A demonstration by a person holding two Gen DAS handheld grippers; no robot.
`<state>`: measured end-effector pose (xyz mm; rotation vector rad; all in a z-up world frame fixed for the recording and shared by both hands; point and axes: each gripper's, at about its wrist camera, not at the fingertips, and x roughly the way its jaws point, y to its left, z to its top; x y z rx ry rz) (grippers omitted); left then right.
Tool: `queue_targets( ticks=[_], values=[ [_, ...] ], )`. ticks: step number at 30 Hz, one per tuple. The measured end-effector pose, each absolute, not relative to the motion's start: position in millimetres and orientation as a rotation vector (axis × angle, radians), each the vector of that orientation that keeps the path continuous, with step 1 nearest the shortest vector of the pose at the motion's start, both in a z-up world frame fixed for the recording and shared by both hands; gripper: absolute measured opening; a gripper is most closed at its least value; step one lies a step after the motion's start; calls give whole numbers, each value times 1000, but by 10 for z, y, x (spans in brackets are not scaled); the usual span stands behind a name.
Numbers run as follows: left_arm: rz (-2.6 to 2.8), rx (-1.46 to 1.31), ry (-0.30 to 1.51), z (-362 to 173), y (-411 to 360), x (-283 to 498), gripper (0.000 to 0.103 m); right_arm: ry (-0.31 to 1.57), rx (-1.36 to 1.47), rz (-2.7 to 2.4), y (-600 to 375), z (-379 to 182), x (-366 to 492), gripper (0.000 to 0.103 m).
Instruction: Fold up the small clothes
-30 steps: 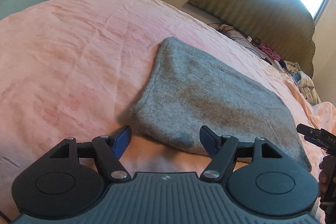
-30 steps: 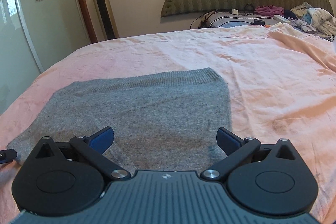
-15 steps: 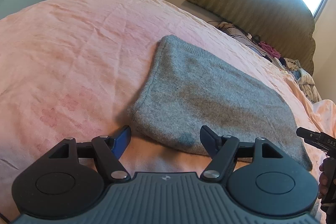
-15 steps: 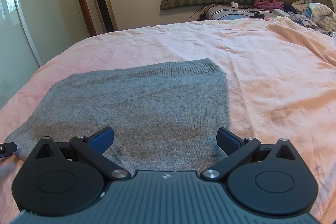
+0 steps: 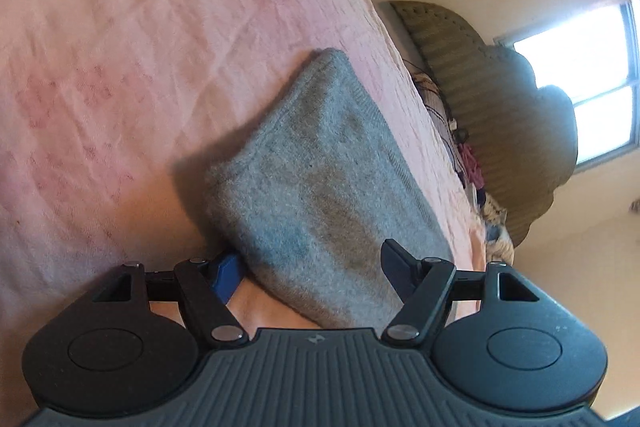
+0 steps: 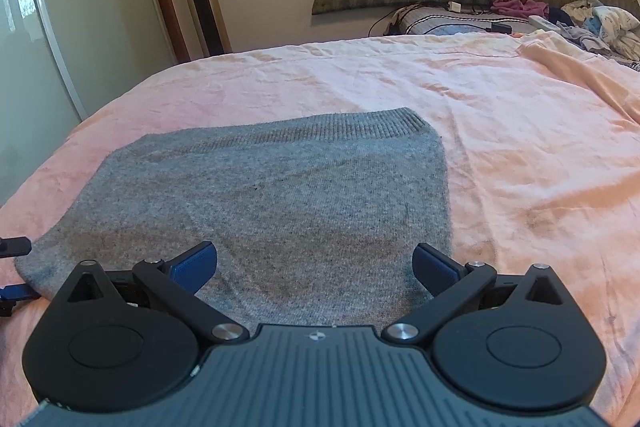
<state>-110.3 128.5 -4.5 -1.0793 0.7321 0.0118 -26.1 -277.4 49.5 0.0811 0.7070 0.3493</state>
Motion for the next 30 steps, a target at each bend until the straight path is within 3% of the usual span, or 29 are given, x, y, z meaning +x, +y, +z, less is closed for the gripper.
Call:
queue_targets(
  ticks=[4,6,8,10,22,30],
  values=[
    [69,-1131,717,-49,1321,-980,71,701,89,352,-2797,508,-280,103],
    [98,-1094,728,-33,1281,-916,56,698,97,353,-2813,510,-285,103],
    [148,-1041,762,-43,1249,-842,18,694,105,355,-2838,508,-294,103],
    [168,-1022,794,-79,1242,-796,8,687,116,361,-2867,512,-305,103],
    [130,-682,742,386,660,-623,7,650,210,340,-3256,522,-392,103],
    [-98,-298,627,816,-465,-293,6,622,289,308,-3564,529,-470,103]
  ],
)
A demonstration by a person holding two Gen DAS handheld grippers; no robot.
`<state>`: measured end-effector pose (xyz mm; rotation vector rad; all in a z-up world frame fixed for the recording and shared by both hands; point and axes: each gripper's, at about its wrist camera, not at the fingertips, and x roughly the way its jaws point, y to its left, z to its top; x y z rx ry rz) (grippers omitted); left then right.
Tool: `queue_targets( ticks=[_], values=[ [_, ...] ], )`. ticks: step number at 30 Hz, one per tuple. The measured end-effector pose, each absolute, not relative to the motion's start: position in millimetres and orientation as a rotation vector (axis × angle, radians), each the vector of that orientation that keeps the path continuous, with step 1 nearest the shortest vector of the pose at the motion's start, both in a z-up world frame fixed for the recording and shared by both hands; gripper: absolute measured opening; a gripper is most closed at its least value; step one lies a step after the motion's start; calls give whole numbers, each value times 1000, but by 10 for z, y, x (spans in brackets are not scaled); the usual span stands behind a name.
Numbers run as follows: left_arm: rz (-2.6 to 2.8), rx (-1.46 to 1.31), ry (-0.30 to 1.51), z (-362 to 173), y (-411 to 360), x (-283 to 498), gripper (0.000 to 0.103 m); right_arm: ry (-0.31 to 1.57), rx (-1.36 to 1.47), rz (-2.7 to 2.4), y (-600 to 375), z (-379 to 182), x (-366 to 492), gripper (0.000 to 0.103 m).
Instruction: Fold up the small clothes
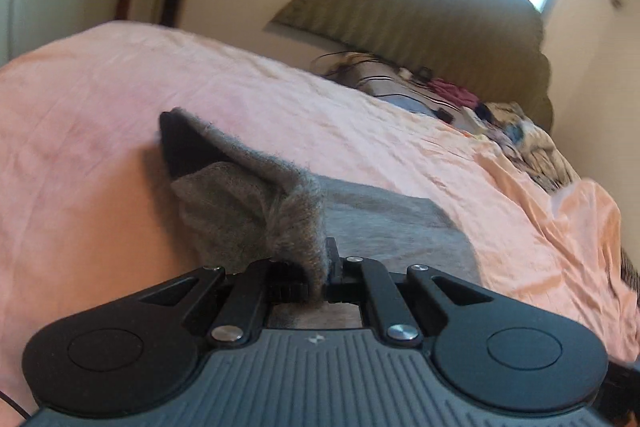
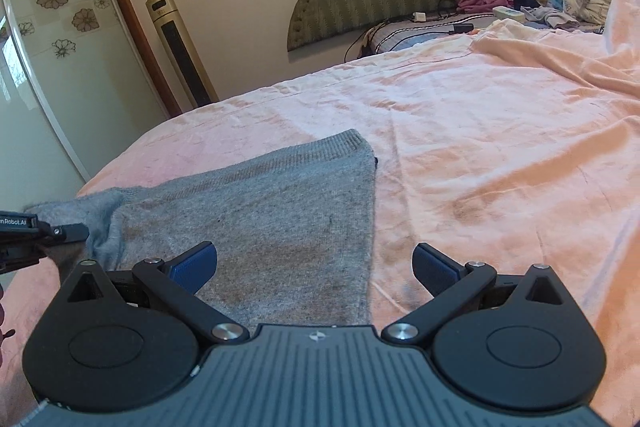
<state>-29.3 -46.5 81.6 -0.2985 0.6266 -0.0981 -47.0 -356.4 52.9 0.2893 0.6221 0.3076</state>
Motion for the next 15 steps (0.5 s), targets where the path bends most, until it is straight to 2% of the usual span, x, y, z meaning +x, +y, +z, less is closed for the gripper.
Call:
queue_targets(
  ticks=[3,6,10,15],
  values=[
    [-293,-96,643,759,-1136,-315,6,618,342,287,-3726,528,-499,103],
    [-431,81,704,454,-1625,-429,6,627,398,271,-3873,506,-506,103],
    [-444,127,736,234,-1783,-556,6,653,494,299,-4017,478,-427,103],
    [-451,125,709,347,-1774,-603,6,707,782,464,-4134,417,-107,103]
  ],
)
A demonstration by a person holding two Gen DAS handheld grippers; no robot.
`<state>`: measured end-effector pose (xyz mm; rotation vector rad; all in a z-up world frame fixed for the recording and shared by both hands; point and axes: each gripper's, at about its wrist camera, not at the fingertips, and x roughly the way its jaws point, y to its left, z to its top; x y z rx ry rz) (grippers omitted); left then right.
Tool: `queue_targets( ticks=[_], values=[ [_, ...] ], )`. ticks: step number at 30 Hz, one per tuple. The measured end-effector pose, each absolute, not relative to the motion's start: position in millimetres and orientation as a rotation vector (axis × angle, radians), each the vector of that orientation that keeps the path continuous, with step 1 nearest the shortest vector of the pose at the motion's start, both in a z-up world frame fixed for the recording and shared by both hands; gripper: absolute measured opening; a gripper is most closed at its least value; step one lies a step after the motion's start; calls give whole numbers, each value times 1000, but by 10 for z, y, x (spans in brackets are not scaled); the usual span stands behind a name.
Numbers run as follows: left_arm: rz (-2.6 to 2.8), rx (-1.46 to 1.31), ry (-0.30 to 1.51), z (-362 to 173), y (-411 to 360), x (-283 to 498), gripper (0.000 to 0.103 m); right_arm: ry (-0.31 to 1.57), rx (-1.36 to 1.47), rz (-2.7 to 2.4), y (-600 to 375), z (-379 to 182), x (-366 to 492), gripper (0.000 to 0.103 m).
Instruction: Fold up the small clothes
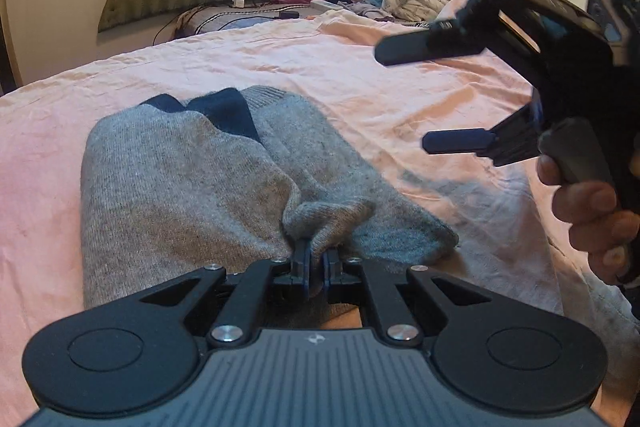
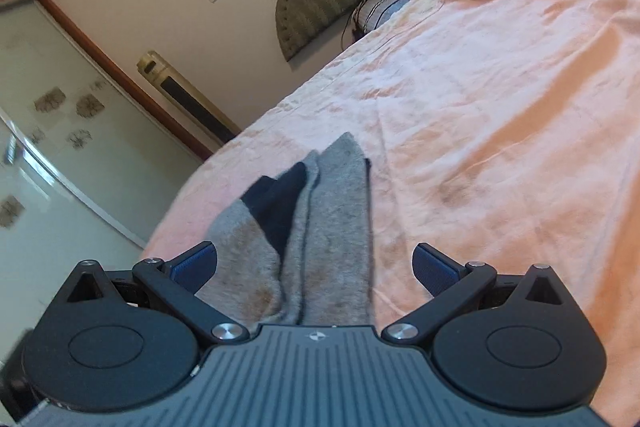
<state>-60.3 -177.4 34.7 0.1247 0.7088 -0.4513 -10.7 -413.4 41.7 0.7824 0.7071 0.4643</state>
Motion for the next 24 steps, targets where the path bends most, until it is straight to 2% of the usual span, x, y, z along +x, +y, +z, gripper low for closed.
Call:
queue_targets(
  ticks=[4,12,24],
  values=[
    [-470,135,669,429,-1816,-663,6,799,956,632,-4037,344,397,103],
    [-478,123,669,459,-1831,-647,6,1026,890,660,-3589,135,1172,103],
    [-495,106,695,386,-1813,-558,6,1044,851,706,-3439,131,1367,103]
  ],
)
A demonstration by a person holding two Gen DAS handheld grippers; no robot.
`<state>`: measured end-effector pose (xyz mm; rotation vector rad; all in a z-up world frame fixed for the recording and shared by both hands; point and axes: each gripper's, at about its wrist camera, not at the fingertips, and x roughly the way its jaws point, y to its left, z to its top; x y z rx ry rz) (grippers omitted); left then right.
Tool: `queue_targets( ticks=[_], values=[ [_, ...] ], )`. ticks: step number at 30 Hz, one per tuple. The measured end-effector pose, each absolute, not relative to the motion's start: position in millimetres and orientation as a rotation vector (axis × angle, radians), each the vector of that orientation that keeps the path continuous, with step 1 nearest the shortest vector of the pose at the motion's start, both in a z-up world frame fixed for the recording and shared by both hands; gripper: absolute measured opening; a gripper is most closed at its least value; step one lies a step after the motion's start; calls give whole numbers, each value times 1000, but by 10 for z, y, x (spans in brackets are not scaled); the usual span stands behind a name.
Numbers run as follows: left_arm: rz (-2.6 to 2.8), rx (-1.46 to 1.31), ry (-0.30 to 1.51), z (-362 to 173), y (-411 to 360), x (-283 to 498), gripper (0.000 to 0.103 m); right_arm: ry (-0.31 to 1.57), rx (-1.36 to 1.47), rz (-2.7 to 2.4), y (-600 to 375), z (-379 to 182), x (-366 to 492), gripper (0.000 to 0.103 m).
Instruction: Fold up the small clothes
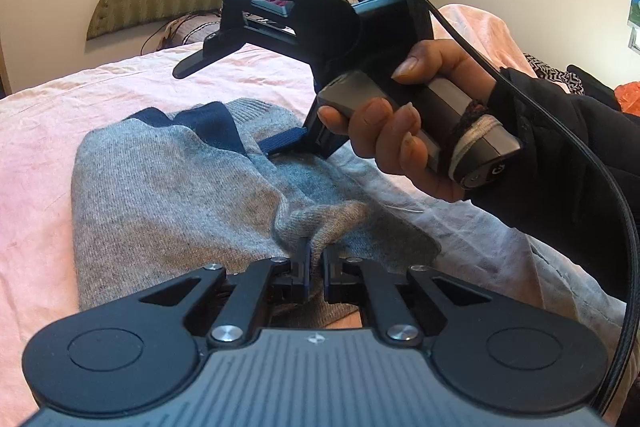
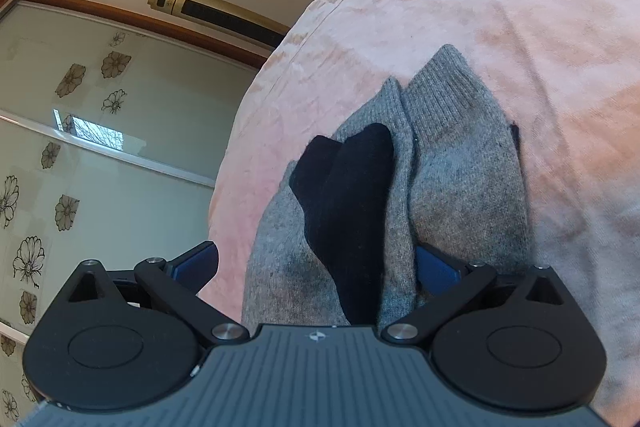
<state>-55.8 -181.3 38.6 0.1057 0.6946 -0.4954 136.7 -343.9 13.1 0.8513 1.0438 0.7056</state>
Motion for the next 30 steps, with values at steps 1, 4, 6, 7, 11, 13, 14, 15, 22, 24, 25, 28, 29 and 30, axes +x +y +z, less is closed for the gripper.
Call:
queue_targets(
  ticks=[1,4,6,7,11,13,14,15,22,24,25,28,29,30],
  values=[
    [-496,106,695,383,-1812,-555,6,1039,839,702,-3427,141,1385,101],
    [-499,110,698,366,-1816,-538,6,1032,731,669,-3351,186,1429,68],
    [-500,114,700,355,-1820,-516,6,1042,669,636,-3315,168,1463,27],
    [-503,115,699,356,-1824,-513,6,1035,662,642,-3319,150,1462,16],
    [-559,139,650,454,-1875,-559,6,942,620,664,-3431,326,1306,16],
    [-600,153,629,490,-1933,-596,6,895,607,666,-3594,456,1212,15],
    [-616,153,635,477,-1966,-598,6,882,599,654,-3675,483,1171,15],
    [-630,151,651,442,-1994,-592,6,883,595,631,-3780,466,1145,15],
    [-679,54,704,245,-1868,-553,7,896,728,566,-4062,136,1042,40],
    [-745,-1,676,379,-1627,-584,8,807,754,574,-4127,244,981,76],
    [-755,-30,662,435,-1476,-581,10,783,753,567,-4153,292,982,86],
    [-648,-131,664,478,-1002,-436,49,813,743,541,-4186,304,1100,85],
    [-577,-181,661,465,-846,-376,69,823,732,528,-4181,290,1128,85],
    [-497,-241,661,454,-679,-288,72,839,717,518,-4150,275,1155,85]
  ],
)
